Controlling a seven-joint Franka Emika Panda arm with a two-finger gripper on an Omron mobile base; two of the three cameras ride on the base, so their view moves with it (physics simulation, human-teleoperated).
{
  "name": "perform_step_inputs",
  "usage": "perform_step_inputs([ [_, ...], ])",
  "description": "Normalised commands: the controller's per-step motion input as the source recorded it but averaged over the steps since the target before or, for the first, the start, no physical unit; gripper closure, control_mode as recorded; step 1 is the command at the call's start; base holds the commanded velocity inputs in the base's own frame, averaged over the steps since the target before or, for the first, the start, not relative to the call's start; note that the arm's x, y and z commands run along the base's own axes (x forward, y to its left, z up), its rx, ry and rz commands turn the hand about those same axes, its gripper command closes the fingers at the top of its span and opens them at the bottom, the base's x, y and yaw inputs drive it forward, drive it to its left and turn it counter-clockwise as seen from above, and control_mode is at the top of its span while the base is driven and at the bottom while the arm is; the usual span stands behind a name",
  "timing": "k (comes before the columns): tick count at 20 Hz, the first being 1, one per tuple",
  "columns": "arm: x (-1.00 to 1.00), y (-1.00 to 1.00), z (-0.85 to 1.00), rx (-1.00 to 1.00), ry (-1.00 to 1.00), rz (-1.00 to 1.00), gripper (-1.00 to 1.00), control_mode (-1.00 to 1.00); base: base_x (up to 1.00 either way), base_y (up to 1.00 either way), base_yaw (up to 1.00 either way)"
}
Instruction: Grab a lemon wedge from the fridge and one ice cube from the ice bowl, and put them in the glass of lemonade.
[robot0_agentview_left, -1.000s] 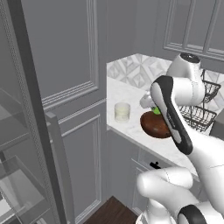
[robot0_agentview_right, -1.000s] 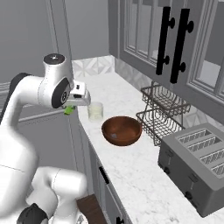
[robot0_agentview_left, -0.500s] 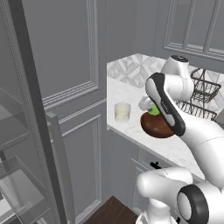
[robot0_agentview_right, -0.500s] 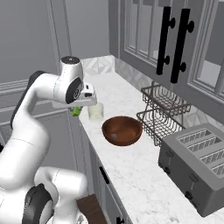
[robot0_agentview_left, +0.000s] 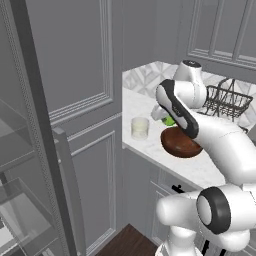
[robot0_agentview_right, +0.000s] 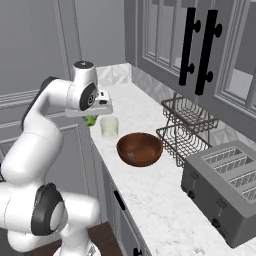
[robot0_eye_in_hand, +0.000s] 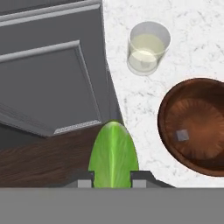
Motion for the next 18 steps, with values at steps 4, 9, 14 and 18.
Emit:
perform_step_inputs([
  [4, 0.48, 0.0, -0.11, -0.01, 0.0, -0.13, 1.0, -1.0, 0.0, 0.0, 0.0],
  [9, 0.59, 0.02, -0.12, -0.03, 0.02, -0.25, 1.0, -1.0, 0.0, 0.0, 0.0],
  [14, 0.4, 0.0, -0.01, 0.0, 0.02, -0.28, 1.0, -1.0, 0.0, 0.0, 0.0],
  [18, 0.29, 0.0, -0.17, 0.0, 0.0, -0.11, 1.0, -1.0, 0.0, 0.0, 0.0],
])
